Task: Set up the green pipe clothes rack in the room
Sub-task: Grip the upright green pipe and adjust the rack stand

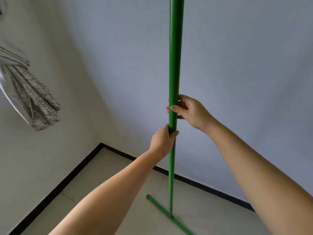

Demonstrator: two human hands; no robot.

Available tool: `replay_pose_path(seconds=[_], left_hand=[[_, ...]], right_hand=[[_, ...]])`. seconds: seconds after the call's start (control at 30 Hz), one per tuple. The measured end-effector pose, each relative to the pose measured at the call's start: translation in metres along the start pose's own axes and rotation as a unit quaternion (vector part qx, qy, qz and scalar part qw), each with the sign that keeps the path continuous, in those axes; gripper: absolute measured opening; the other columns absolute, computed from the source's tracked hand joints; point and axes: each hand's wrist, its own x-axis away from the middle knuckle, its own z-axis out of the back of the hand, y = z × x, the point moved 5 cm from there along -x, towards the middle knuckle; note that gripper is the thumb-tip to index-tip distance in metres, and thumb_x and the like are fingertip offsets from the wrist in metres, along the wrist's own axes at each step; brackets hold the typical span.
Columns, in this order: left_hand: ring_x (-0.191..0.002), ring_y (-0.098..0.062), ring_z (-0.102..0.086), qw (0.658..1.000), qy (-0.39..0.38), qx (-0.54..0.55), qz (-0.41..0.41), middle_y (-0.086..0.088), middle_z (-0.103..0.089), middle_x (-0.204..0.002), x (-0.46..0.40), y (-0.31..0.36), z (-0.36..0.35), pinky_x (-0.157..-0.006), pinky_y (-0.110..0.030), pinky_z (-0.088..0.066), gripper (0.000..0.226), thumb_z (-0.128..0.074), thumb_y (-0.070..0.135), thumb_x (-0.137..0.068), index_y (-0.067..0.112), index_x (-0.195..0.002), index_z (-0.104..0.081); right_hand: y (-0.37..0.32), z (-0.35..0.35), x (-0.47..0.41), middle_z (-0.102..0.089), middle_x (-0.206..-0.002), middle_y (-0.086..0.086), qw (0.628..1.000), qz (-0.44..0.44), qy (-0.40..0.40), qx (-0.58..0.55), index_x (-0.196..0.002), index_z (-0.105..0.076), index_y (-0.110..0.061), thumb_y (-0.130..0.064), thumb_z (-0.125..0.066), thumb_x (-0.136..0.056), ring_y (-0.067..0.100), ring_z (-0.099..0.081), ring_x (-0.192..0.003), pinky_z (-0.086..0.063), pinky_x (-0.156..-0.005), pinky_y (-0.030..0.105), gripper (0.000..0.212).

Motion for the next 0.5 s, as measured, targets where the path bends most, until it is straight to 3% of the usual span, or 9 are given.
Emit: replay_pose_path(seconds=[0.3, 0.5], left_hand=[[-0.088, -0.029, -0.062, 0.999, -0.021, 0.020, -0.023, -0.013, -0.065, -0.098, 0.056, 0.095, -0.102, -0.073, -0.038, -0.049, 0.024, -0.048, 0.031, -0.091, 0.009, -0.099, -0.051], [-0.088, -0.031, -0.062, 0.999, -0.036, 0.025, -0.029, -0.015, -0.065, -0.097, 0.091, 0.177, -0.191, -0.075, -0.041, -0.050, 0.024, -0.049, 0.031, -0.090, 0.008, -0.098, -0.052]], right_hand=[[0.004, 0.113, 0.106, -0.068, -0.101, 0.010, 0.999, -0.005, 0.044, 0.009, -0.107, -0.054, -0.019, -0.018, -0.056, -0.086, 0.017, -0.068, -0.094, -0.056, -0.080, 0.030, 0.021], [0.011, 0.213, 0.183, -0.068, -0.103, 0.018, 0.998, -0.012, 0.064, 0.022, -0.096, -0.055, -0.026, -0.018, -0.056, -0.086, 0.020, -0.067, -0.094, -0.055, -0.080, 0.032, 0.013]])
